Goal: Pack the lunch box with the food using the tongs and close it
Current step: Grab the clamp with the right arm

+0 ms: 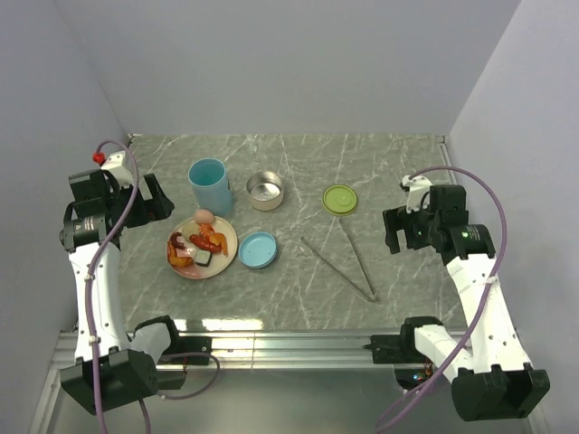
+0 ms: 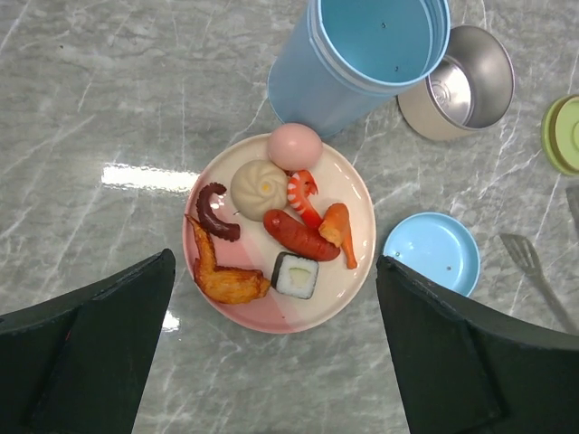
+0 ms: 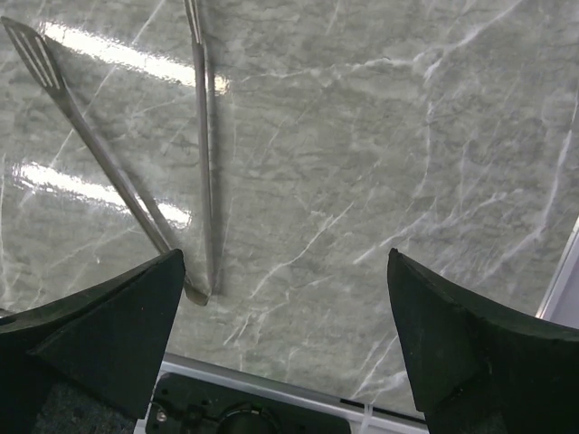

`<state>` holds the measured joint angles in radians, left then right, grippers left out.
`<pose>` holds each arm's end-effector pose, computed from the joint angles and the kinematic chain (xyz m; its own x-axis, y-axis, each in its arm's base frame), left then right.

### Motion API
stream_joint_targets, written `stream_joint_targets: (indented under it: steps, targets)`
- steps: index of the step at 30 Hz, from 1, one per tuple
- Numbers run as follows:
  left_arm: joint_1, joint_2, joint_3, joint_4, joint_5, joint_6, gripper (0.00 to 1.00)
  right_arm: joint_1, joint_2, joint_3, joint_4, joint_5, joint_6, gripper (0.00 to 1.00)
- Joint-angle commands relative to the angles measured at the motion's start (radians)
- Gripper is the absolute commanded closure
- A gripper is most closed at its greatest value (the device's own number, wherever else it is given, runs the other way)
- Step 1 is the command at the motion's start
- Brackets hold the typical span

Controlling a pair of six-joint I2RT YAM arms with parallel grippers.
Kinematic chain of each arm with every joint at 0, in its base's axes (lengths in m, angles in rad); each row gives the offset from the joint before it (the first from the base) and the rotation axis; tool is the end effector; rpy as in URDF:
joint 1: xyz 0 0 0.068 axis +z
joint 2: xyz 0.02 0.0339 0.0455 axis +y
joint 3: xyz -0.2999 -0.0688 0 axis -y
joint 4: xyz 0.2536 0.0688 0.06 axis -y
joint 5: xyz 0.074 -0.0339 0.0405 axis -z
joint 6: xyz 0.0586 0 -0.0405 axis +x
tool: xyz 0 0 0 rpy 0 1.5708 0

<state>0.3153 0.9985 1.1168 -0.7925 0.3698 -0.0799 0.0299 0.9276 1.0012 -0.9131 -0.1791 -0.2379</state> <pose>0.1994 0.0428 0.3748 -0.5900 -0.2707 -0.7607 -0.0680 0.9554 -0.2873 0.1762 0.0157 0.3340 -0.6881 -0.2526 -0.6803 -0.3195 0.9472 -0.0285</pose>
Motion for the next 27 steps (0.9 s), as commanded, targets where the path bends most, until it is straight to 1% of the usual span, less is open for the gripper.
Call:
stream_joint_targets:
  steps: [1, 2, 3, 5, 7, 9, 11, 12, 15, 16, 19, 23, 25, 27]
  targets:
    - [0.002, 0.0, 0.024, 0.038, -0.017, -0.089, 0.01, -0.004, 0.02, 0.034, -0.019, -0.052, -0.063, 0.0]
    - [0.002, 0.0, 0.026, 0.044, -0.031, -0.125, 0.01, -0.002, 0.054, 0.059, -0.068, -0.071, -0.095, 0.0]
    - [0.002, 0.002, 0.029, 0.05, -0.034, -0.133, 0.01, -0.004, 0.072, 0.071, -0.094, -0.088, -0.142, 0.0]
    - [0.002, 0.012, 0.047, 0.044, -0.029, -0.145, 0.01, 0.002, 0.134, 0.097, -0.16, -0.123, -0.173, 0.0]
    - [0.002, 0.018, 0.061, 0.038, -0.025, -0.152, 0.01, 0.007, 0.174, 0.099, -0.188, -0.129, -0.202, 0.0]
    - [0.002, 0.026, 0.066, 0.035, -0.011, -0.146, 0.01, 0.034, 0.226, 0.091, -0.205, -0.103, -0.209, 0.0]
    - [0.002, 0.028, 0.074, 0.038, -0.002, -0.146, 0.01, 0.065, 0.257, 0.062, -0.202, -0.071, -0.209, 0.0]
    - [0.002, 0.029, 0.075, 0.041, -0.002, -0.149, 0.01, 0.121, 0.264, 0.048, -0.198, -0.03, -0.201, 0.0]
    - [0.002, 0.026, 0.075, 0.055, 0.004, -0.15, 0.01, 0.223, 0.286, -0.016, -0.165, 0.062, -0.164, 0.0]
    - [0.002, 0.025, 0.074, 0.056, 0.011, -0.152, 0.01, 0.278, 0.295, -0.041, -0.155, 0.076, -0.156, 0.0]
    - [0.004, 0.026, 0.067, 0.061, 0.035, -0.153, 0.01, 0.336, 0.349, -0.062, -0.129, 0.11, -0.126, 0.0]
    - [0.002, 0.032, 0.067, 0.059, 0.047, -0.156, 0.01, 0.386, 0.433, -0.067, -0.102, 0.104, -0.109, 0.0]
    - [0.002, 0.035, 0.066, 0.062, 0.05, -0.156, 0.01, 0.401, 0.454, -0.062, -0.098, 0.124, -0.094, 0.0]
    - [0.002, 0.041, 0.066, 0.065, 0.052, -0.159, 0.01, 0.415, 0.482, -0.052, -0.099, 0.11, -0.093, 0.0]
